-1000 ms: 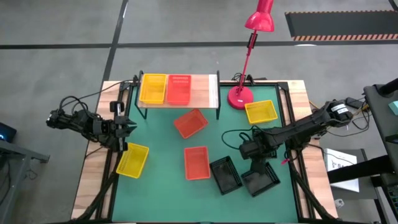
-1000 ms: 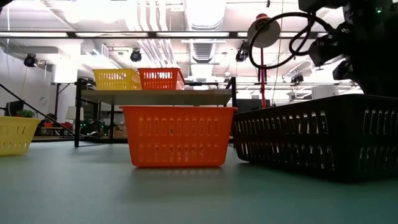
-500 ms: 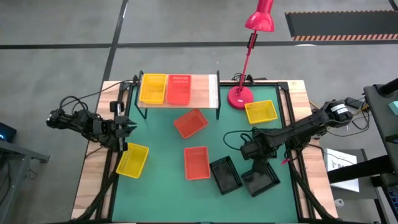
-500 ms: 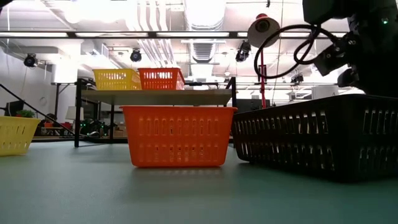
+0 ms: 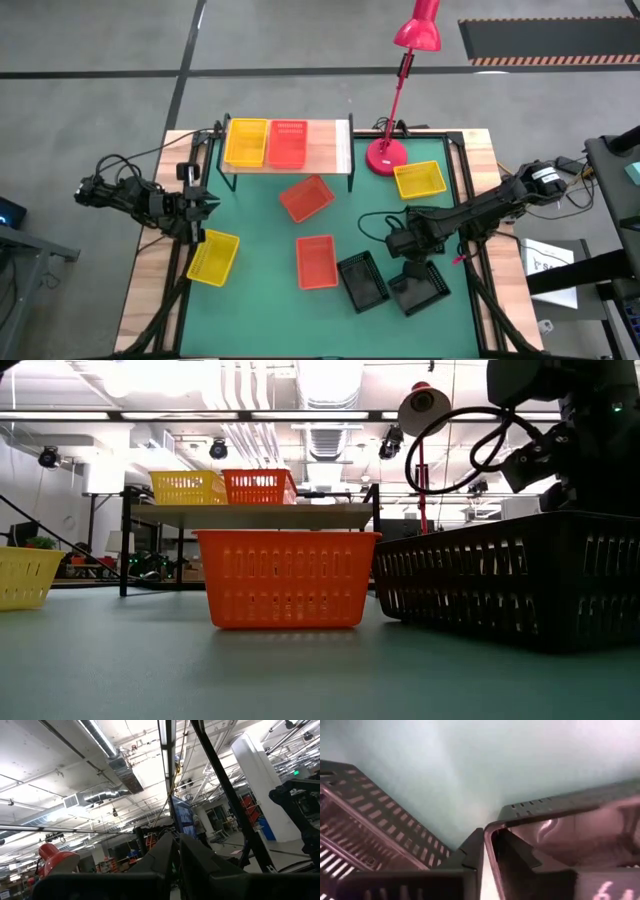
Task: Stack baskets on shelf by color
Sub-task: Put the top black bin on the shelf
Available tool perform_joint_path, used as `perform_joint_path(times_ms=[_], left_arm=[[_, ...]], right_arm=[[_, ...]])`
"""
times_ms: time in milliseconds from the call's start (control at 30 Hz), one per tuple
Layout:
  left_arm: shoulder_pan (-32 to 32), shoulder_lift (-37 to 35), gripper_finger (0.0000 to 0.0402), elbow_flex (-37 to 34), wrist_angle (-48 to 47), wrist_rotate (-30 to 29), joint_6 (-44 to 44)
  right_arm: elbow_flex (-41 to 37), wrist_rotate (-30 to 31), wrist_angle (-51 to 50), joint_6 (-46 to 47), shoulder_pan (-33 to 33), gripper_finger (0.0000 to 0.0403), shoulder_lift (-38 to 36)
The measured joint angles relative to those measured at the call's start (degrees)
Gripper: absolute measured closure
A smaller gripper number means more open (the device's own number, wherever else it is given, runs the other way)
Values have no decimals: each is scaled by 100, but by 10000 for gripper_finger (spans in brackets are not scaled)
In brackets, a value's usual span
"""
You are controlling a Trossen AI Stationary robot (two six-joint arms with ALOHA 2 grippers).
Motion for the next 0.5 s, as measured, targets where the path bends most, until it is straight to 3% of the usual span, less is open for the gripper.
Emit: perform_joint_path(times_ms=[100, 367, 500], left_arm=[[-2, -1, 385, 0, 0, -1, 0], [0, -3, 385, 1, 2, 0, 2], [0, -3, 385, 0, 2, 0, 2]], right_arm=[[13, 21, 7, 21, 0, 386, -2], [81, -2, 4, 463, 0, 389, -87], [553, -11, -140, 635, 0, 390, -98]])
